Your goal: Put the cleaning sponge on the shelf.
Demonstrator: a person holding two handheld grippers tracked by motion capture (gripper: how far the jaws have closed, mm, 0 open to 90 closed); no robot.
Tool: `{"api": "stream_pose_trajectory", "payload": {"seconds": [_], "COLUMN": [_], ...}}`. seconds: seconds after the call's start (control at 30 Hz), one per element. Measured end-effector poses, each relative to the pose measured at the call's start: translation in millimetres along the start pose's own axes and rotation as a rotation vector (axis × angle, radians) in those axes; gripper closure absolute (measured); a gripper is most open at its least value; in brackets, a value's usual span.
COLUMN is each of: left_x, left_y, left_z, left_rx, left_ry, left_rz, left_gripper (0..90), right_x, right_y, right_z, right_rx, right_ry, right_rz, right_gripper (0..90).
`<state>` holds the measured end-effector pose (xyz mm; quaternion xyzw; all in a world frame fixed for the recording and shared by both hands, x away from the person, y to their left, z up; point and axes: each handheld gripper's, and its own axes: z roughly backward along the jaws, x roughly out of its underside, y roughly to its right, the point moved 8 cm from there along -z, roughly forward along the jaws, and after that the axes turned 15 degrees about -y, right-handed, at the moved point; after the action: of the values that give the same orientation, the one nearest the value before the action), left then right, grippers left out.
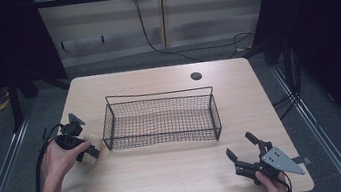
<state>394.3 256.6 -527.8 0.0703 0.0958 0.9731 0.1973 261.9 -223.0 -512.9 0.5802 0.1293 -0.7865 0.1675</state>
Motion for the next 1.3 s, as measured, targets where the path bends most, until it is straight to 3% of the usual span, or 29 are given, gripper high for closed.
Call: {"api": "stream_pose_trajectory", "payload": {"seconds": [0.07,0.43,0.53,0.7,0.9,1.13,1.3], "left_x": [0.8,9.4,11.6,14.9,17.9,22.7,23.1], "left_y": [-0.1,-2.5,0.1,1.4,5.5,3.1,5.0], "left_z": [1.3,5.6,8.7,12.5,19.6,28.0,34.7], "left_rx": [-0.003,0.003,0.036,0.042,0.117,0.105,0.121], "left_ry": [0.002,0.019,0.045,0.06,0.091,0.104,0.139], "left_rz": [-0.021,-0.004,-0.004,-0.004,-0.024,-0.03,-0.013], "left_gripper": [27.8,27.8,27.8,27.8,27.8,27.8,27.8], "right_x": [-0.1,0.1,0.0,0.0,-0.2,-0.2,0.0], "right_y": [-0.2,-1.3,-1.0,-0.9,-0.1,-0.3,-0.6], "right_z": [-0.1,-0.1,-0.2,-0.1,0.4,0.2,0.1], "right_rx": [-0.001,-0.003,-0.006,-0.004,-0.003,-0.002,-0.004], "right_ry": [0.001,-0.002,-0.003,-0.001,0.006,0.005,0.001], "right_rz": [0.002,0.005,0.005,0.004,0.004,0.004,0.002], "right_gripper": [13.4,13.5,13.5,13.5,13.5,13.5,13.5]}}
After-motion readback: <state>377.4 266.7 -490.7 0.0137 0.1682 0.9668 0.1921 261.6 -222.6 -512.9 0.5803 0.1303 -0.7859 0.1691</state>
